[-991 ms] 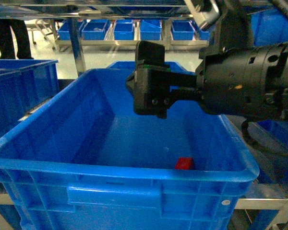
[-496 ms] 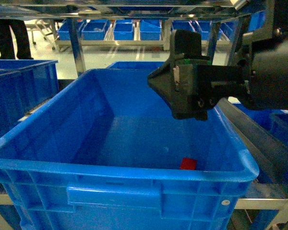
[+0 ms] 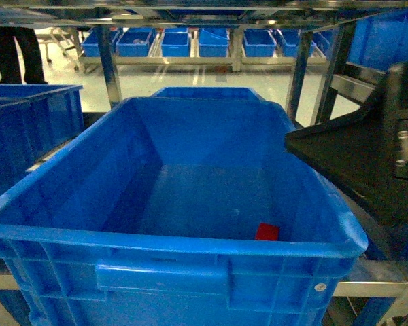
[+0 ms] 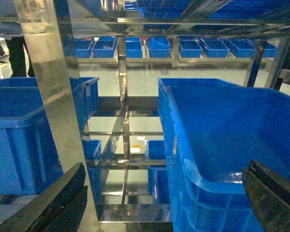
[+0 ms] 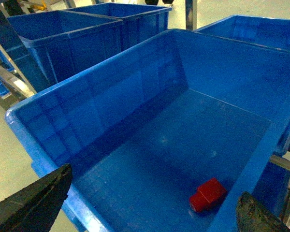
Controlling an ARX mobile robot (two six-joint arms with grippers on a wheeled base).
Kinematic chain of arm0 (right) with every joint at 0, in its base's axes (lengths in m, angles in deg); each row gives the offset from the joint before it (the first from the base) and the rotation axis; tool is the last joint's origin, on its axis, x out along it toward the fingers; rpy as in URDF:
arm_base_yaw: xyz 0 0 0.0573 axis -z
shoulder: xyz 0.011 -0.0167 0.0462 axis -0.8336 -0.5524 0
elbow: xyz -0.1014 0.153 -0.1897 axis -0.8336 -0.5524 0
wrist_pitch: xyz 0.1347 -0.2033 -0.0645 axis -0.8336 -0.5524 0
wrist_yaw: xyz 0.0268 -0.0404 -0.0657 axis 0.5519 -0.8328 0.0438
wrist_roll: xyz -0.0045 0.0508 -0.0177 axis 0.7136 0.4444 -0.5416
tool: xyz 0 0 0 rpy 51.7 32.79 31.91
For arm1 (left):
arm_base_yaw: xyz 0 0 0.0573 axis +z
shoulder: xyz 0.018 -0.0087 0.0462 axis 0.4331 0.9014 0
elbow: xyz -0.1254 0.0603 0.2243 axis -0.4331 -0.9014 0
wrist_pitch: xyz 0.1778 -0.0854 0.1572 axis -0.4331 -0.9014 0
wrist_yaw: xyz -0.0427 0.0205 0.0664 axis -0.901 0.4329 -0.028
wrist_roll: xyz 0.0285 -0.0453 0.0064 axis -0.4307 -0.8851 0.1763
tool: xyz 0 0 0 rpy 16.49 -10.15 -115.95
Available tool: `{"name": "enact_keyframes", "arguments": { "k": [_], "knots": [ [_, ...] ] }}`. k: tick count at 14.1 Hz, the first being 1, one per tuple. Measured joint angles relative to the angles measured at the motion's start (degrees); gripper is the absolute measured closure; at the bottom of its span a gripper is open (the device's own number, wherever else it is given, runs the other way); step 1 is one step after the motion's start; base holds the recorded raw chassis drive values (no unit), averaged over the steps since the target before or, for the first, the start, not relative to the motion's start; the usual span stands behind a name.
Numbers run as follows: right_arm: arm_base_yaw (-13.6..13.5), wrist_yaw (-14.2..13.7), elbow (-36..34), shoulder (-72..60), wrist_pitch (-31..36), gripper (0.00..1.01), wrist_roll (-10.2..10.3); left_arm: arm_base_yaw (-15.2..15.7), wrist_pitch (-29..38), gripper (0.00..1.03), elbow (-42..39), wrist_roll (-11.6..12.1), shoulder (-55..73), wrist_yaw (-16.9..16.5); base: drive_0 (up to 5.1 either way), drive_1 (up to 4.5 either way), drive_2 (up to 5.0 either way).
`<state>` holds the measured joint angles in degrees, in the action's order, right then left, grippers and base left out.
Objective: Pick red block from blue box to shelf
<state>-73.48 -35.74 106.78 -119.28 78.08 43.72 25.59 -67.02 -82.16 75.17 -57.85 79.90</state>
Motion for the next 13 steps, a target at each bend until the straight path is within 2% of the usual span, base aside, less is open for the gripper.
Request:
{"name": "enact_keyframes", "arguments": {
  "k": [3, 6, 7, 9, 11, 13],
  "knots": [
    [2.34, -0.24, -3.34, 9.94, -4.35, 0.03, 0.28, 0.0, -0.02, 0.05, 0.0, 0.0, 0.0, 0.0, 0.0, 0.0, 0.0],
    [4.11, -8.59, -5.95, 20.83, -5.42, 0.03, -2.32, 0.0, -0.02, 0.05, 0.0, 0.0, 0.0, 0.0, 0.0, 0.0, 0.0],
    [4.44, -12.17, -6.73, 23.17, -4.94, 0.03, -3.63, 0.0, -0.02, 0.05, 0.0, 0.0, 0.0, -0.02, 0.0, 0.0, 0.0],
    [5.57, -20.55, -7.65, 28.37, -4.83, 0.03, -4.83, 0.0, -0.02, 0.05, 0.0, -0.02, 0.0, -0.02, 0.0, 0.0, 0.0],
    [5.77, -26.88, -7.72, 30.84, -5.11, 0.03, -5.7, 0.0, -0.02, 0.05, 0.0, 0.0, -0.02, -0.02, 0.0, 0.0, 0.0],
    [4.94, -29.11, -8.26, 31.93, -6.1, 0.03, -5.77, 0.0, -0.02, 0.05, 0.0, 0.0, 0.0, 0.0, 0.0, 0.0, 0.0]
  ]
}}
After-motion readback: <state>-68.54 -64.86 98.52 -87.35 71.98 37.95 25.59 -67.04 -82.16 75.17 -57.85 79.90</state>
